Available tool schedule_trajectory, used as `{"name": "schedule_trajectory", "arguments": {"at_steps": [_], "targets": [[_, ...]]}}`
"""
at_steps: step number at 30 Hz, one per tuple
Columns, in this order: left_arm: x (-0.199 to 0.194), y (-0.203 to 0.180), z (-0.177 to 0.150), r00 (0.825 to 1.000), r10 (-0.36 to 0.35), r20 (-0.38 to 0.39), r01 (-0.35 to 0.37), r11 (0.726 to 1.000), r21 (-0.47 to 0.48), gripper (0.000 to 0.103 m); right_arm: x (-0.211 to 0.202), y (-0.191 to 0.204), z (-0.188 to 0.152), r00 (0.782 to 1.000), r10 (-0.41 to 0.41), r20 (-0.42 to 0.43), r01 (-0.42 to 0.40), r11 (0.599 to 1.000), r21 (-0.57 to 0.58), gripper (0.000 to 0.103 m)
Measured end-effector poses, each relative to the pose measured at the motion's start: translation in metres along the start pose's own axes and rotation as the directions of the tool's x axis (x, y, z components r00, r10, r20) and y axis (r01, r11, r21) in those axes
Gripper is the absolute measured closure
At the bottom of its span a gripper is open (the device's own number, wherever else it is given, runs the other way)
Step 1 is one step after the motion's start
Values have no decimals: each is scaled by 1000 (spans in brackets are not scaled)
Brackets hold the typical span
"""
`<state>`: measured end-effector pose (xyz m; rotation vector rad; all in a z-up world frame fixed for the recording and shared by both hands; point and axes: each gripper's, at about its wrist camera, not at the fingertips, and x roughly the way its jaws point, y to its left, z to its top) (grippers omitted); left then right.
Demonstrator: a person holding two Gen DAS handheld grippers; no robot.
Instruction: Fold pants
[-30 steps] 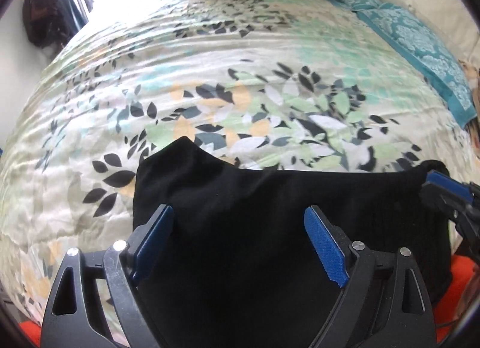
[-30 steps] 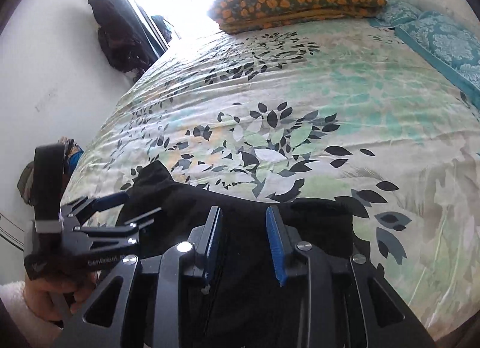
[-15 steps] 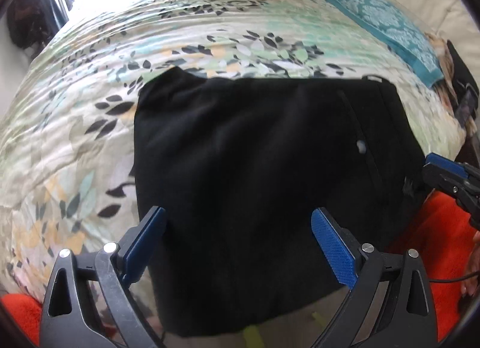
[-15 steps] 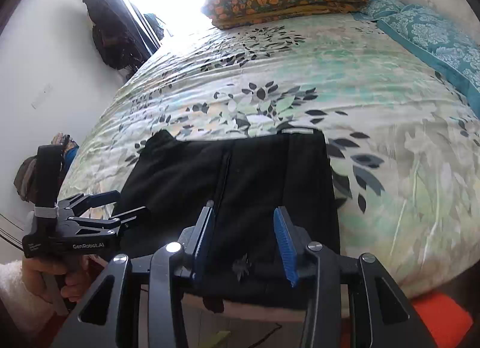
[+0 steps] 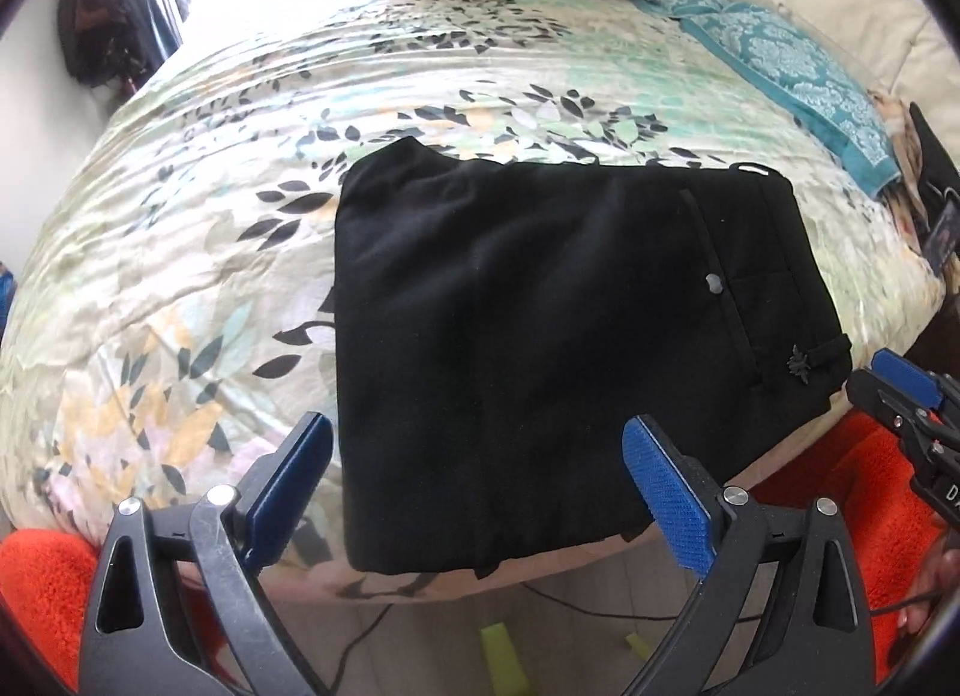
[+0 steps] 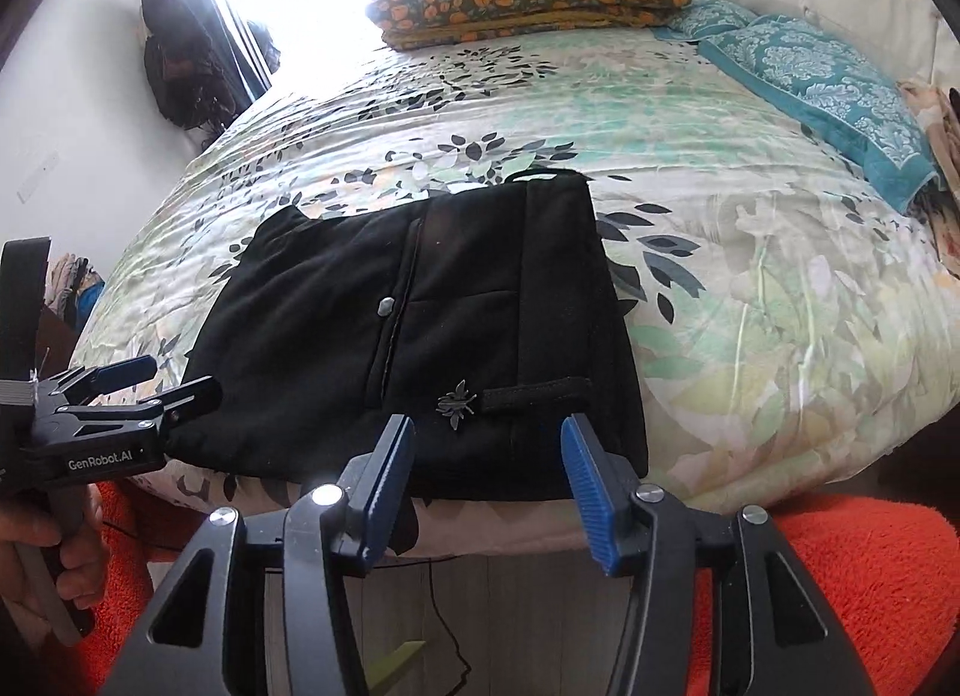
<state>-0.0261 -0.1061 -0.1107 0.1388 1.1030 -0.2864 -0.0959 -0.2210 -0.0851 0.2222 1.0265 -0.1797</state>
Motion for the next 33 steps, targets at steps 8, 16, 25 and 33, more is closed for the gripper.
{"name": "schedule_trajectory", "arguments": {"at_steps": [8,16,25,33], "targets": [[-18,4,-8,999,12,36,-12,1000,-2,5,-3,8,1,999,-26,28,26,999,-21,47],[-23,11,-21,998,9,65,-9,1000,-5,5,-3,16,0,998,-41,44,44,998,-56,39],[-27,2,-27,992,26,121,-30,999,35,5,1,27,-2,999,-32,44,37,993,-116,32],[-23,-1,-33,992,31,122,-36,999,35,5,4,23,-3,999,-24,33,27,994,-106,32]]}}
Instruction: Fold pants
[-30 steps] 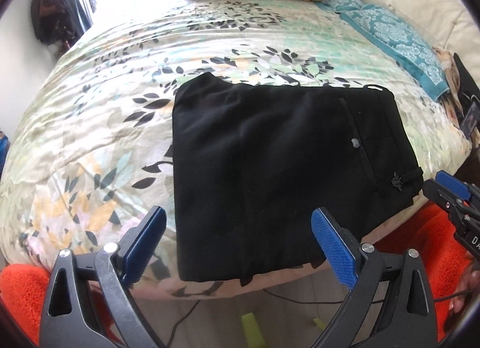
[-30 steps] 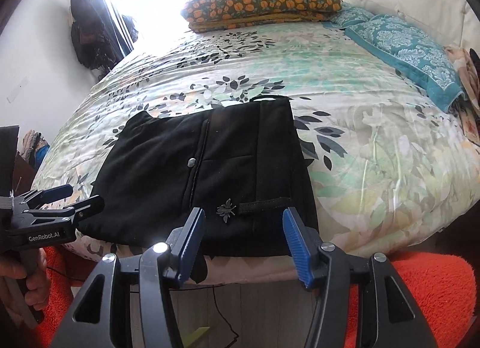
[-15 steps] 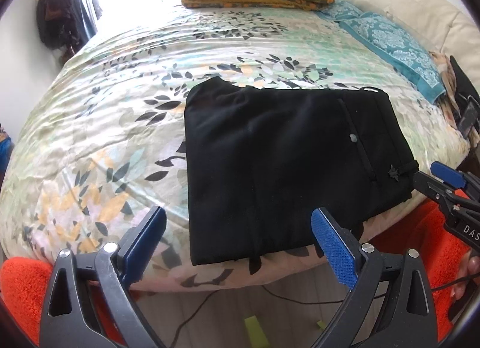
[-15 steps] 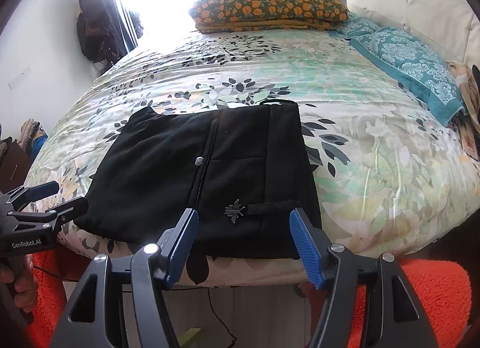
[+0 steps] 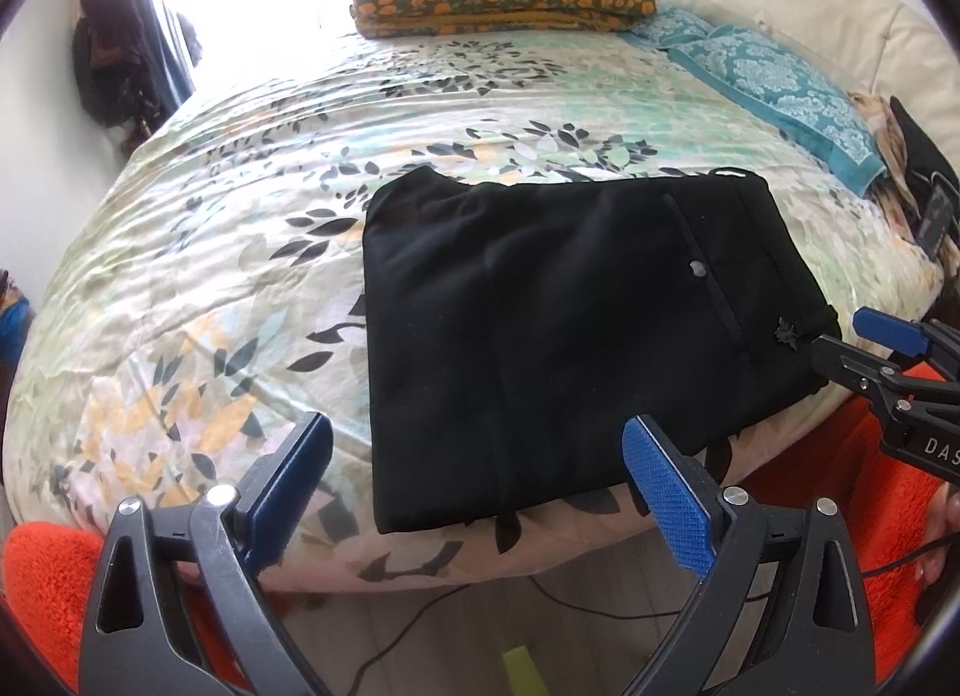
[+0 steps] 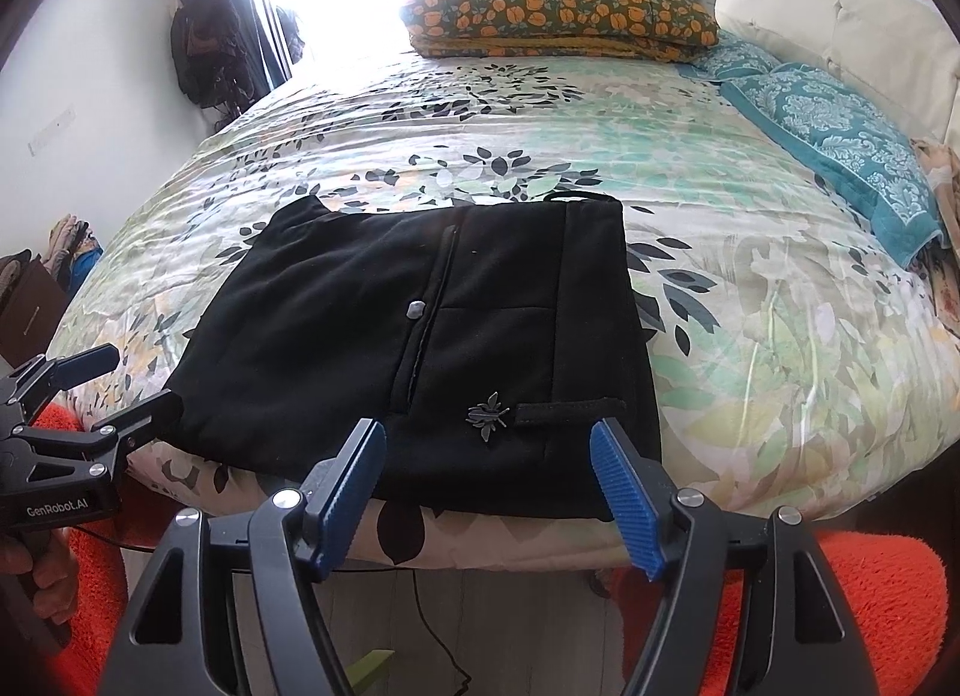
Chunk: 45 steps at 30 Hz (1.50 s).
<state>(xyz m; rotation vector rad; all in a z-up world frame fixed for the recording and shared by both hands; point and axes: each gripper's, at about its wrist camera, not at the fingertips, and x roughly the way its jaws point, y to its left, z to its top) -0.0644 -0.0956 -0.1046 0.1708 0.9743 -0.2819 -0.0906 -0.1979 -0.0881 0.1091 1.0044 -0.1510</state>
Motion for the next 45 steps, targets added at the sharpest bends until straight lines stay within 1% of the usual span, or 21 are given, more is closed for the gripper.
{"name": "schedule_trajectory", "arguments": {"at_steps": [11,16,22,30,33,35,39,42,45], "targets": [[1,6,0,1000,1,0,-1,1000,-22,5,3,4,1,1000,0,-6,0,1000,-14,29],[-2,9,1,1000,-4,11,4,999,-39,5,2,6,1,1000,-1,3,1,1000,-25,29],[-1,12,1,1000,-11,6,11,998,-55,5,2,7,2,1000,-3,9,3,1000,-24,29],[0,12,1,1000,-14,-2,14,998,-54,5,2,7,2,1000,-3,9,4,1000,-24,29],[0,12,0,1000,-14,-3,14,999,-53,5,2,6,2,1000,-4,9,4,1000,-24,27],[0,11,0,1000,-15,-4,15,998,-53,5,1,6,2,1000,-5,12,5,1000,-23,22],[0,11,0,1000,-15,-4,15,998,-53,5,1,5,2,1000,-7,17,8,1000,-13,20],[0,11,-1,1000,-16,-7,15,998,-54,5,-1,2,3,1000,-20,22,20,1000,-3,15],[1,11,-2,1000,-14,-11,13,998,-55,5,-2,-1,3,999,-28,29,28,1000,10,15]]}}
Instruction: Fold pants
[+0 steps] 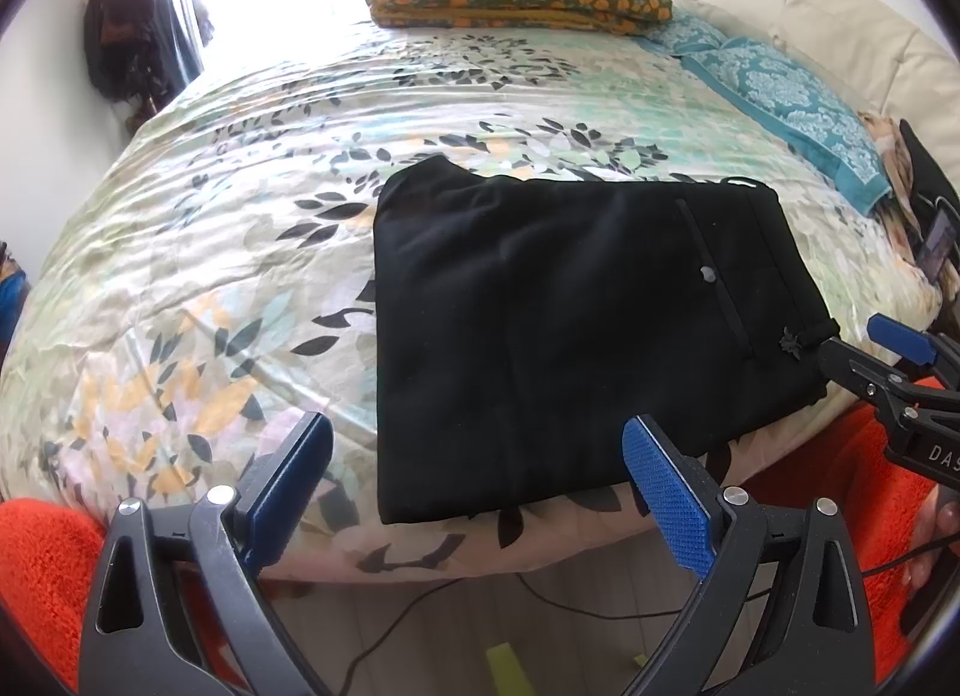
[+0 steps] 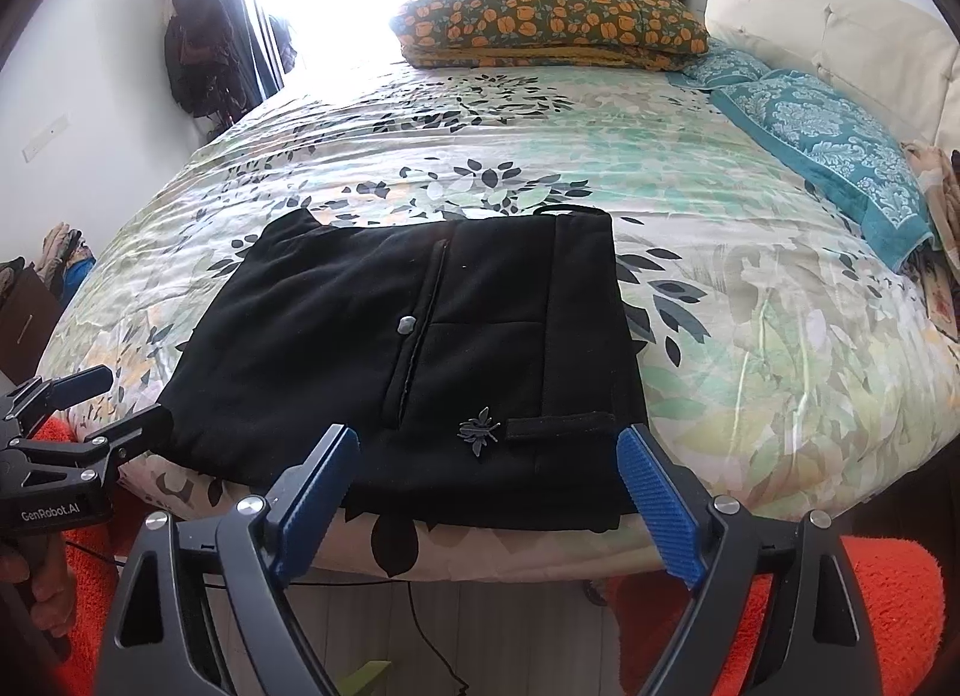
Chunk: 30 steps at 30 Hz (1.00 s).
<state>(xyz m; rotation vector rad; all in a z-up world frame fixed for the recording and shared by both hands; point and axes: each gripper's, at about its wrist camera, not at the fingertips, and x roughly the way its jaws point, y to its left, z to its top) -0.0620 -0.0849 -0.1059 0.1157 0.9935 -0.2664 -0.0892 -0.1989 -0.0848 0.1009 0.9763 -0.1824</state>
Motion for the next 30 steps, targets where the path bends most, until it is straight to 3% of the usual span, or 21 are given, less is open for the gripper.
{"name": "schedule_trajectory", "arguments": {"at_steps": [6,9,30], "targets": [[2,0,-1,1000,2,-7,-2,1000,-1,5,1,-2,0,1000,-29,5,29,1000,10,14],[2,0,-1,1000,2,-9,-2,1000,0,5,-1,-4,1,999,-44,17,44,999,15,6],[3,0,-1,1000,3,-9,-3,1000,0,5,-1,-6,2,998,-56,32,56,998,13,5]]}}
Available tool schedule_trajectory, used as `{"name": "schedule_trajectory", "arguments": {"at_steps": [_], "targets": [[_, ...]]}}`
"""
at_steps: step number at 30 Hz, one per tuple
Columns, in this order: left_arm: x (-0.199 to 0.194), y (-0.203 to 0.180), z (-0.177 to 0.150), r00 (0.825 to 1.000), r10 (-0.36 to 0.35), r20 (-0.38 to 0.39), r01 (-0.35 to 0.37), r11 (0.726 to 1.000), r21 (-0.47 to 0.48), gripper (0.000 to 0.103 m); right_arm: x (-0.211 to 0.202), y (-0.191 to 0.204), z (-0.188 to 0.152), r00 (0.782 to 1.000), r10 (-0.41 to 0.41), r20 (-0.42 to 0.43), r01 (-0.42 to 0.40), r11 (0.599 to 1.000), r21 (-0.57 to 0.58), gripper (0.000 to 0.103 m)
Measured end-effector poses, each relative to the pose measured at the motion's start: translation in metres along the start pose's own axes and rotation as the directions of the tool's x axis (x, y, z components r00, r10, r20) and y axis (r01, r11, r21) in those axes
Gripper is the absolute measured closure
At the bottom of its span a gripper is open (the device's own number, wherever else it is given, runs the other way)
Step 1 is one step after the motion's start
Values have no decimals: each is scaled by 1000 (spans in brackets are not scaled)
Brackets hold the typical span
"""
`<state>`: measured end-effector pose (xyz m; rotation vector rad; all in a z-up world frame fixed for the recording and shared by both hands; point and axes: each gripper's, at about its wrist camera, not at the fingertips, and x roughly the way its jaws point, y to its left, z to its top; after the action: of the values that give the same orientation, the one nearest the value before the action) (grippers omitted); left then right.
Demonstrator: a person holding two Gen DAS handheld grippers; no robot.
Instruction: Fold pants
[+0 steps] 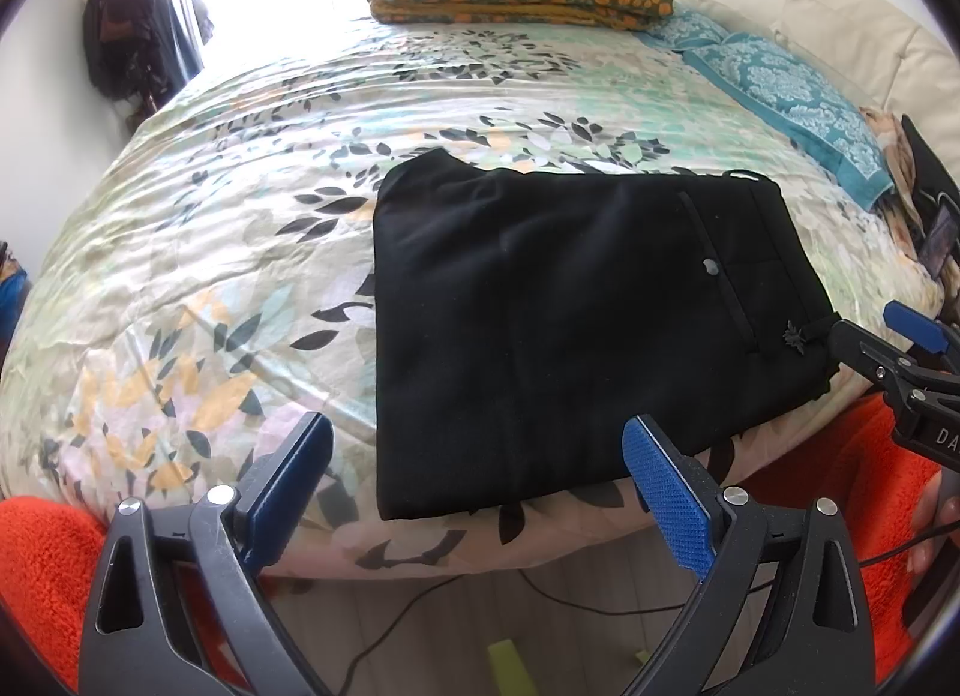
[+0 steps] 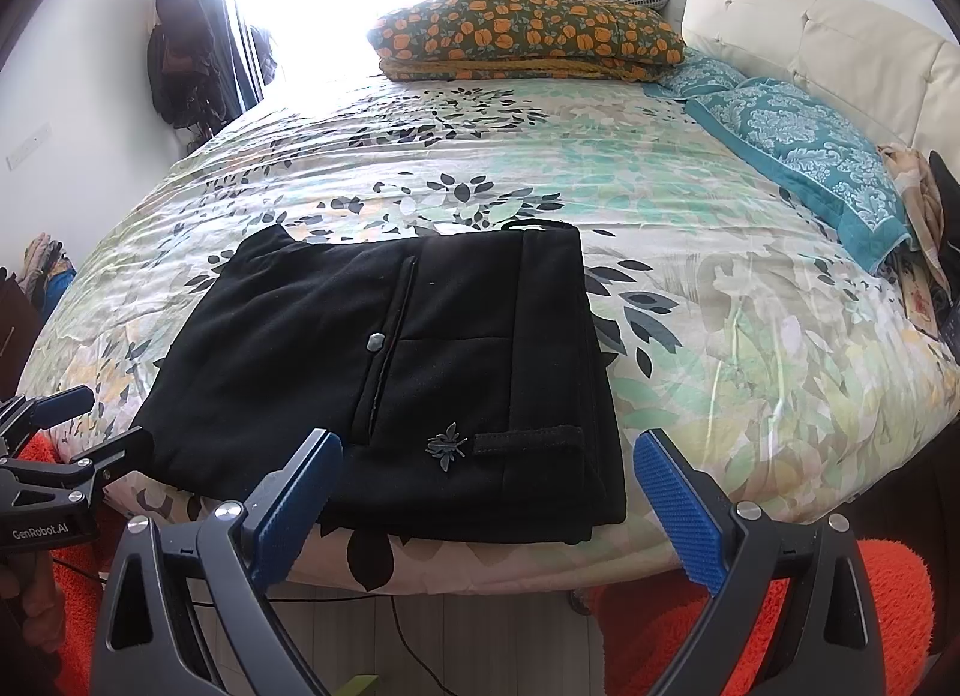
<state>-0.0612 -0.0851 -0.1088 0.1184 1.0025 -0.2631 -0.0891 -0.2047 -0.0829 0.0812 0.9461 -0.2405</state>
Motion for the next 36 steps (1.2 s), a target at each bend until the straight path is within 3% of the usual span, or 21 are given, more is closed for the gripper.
{"name": "schedule_trajectory", "arguments": {"at_steps": [23,36], "targets": [[6,-4,-6,1000,3,-26,-2,1000,19,5,0,1,1,1000,-4,12,5,1000,-20,5],[14,1,-8,998,-8,-59,8,1000,6,5,2,1,2,999,-47,10,47,998,-43,5]]}}
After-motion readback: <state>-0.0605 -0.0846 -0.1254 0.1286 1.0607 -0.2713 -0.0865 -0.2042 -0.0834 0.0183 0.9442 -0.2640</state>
